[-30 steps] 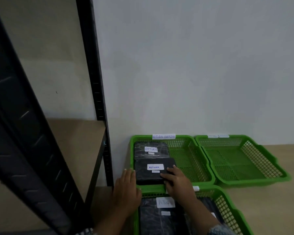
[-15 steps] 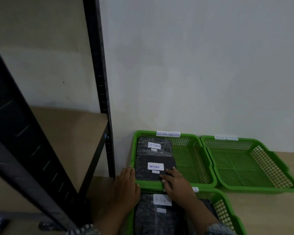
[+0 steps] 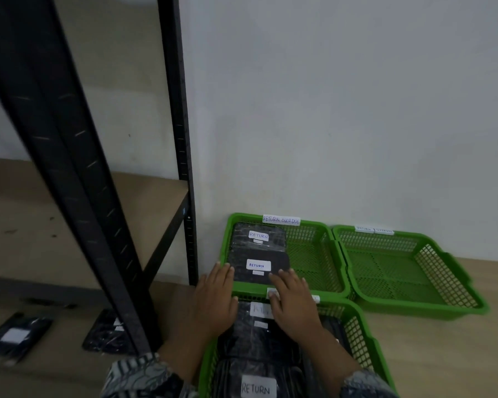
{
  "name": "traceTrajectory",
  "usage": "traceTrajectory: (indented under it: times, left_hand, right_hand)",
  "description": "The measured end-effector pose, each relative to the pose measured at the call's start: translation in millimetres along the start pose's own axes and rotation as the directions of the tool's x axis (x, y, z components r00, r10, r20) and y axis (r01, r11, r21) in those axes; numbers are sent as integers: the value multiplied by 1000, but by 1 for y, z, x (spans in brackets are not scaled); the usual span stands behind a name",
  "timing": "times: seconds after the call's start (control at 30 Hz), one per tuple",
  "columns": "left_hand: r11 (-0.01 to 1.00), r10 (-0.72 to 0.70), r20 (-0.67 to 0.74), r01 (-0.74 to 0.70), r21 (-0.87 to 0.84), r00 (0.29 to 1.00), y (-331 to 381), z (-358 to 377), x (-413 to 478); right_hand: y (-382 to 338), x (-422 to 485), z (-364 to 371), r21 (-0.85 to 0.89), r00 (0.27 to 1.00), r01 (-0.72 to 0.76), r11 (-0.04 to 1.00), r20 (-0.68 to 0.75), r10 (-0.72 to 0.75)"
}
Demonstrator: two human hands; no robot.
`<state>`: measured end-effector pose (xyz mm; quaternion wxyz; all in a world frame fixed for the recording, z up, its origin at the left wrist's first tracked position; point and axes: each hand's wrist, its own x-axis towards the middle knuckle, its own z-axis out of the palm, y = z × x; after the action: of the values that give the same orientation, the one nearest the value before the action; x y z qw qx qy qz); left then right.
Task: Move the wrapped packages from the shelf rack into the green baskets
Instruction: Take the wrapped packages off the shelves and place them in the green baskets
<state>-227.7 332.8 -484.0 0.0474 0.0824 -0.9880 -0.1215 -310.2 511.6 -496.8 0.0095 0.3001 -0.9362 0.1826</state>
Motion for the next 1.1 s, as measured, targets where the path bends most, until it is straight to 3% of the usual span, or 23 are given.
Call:
traceTrajectory:
  times: [0.23, 0.4, 0.7, 0.87, 1.1]
  left_hand:
    - [997, 5, -3, -5, 74, 1000, 18, -18, -35]
    - [987, 102, -38, -96, 131, 994, 27, -35, -69]
    - [974, 219, -215, -226, -8, 952, -22, -88, -170]
    - [991, 136, -300, -133, 32, 944, -89, -128, -245]
    - [995, -29, -351, 61, 80, 936, -197, -166, -335]
  right_hand:
    - [-29, -32, -11, -21, 998, -19, 1000, -59, 18]
    - [-57, -58, -21, -35, 996, -9, 999, -87, 6]
    - [-161, -108, -22, -5, 980, 23, 1000, -198, -24]
    - [-248, -139, -9, 30, 939, 113, 993, -331, -97]
    - [-378, -168, 24, 114, 928, 250, 962, -312, -204]
